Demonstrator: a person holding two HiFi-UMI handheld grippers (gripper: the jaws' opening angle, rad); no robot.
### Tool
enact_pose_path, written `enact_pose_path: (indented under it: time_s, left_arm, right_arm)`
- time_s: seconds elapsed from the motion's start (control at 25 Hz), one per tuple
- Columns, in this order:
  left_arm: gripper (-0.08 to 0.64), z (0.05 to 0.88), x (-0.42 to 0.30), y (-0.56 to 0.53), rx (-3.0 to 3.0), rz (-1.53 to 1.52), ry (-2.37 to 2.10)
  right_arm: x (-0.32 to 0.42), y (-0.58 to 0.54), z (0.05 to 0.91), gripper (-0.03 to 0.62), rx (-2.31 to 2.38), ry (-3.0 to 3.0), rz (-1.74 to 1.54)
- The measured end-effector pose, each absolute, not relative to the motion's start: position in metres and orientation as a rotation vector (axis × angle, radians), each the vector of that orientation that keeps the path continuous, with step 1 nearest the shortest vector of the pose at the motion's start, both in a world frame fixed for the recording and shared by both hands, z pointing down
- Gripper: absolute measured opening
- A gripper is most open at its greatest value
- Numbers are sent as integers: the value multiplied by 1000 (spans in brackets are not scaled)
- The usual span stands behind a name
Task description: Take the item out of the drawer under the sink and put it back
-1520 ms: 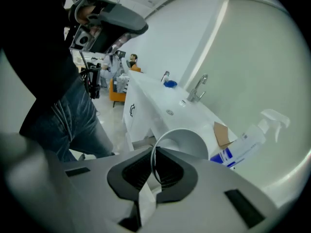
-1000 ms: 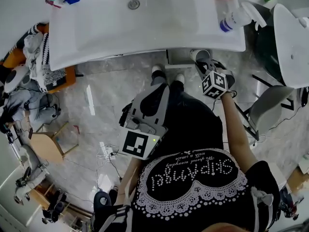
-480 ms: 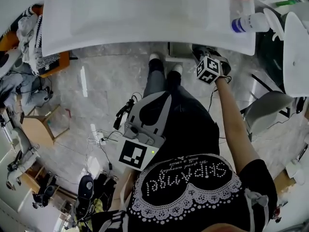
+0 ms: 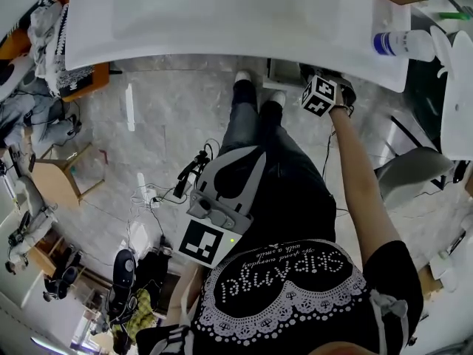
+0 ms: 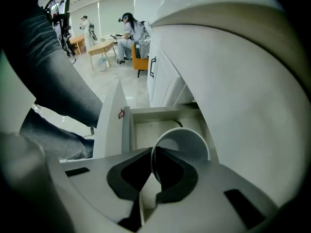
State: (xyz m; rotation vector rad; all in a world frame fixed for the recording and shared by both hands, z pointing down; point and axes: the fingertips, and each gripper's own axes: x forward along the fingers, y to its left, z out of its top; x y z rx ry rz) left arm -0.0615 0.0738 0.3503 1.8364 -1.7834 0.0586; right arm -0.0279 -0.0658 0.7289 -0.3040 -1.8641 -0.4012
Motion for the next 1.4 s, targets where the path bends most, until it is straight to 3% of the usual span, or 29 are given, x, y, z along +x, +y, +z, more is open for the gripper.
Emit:
enact_pose_path:
  time_s: [1.0,1.12,1.4]
  left_arm:
    - [5,359,-70,90,1804,36,-1740]
    - [5,358,-71,92,1806,29,-1742]
    - [5,359,-75,97,1816,10,-1734]
  right_arm:
    - [-43,-82,753,26,-338,-1782,-418]
    - [-39,-79,750,98,-369,-1778,-384]
    - [-44,-75,736,104,-326,-1821,-404]
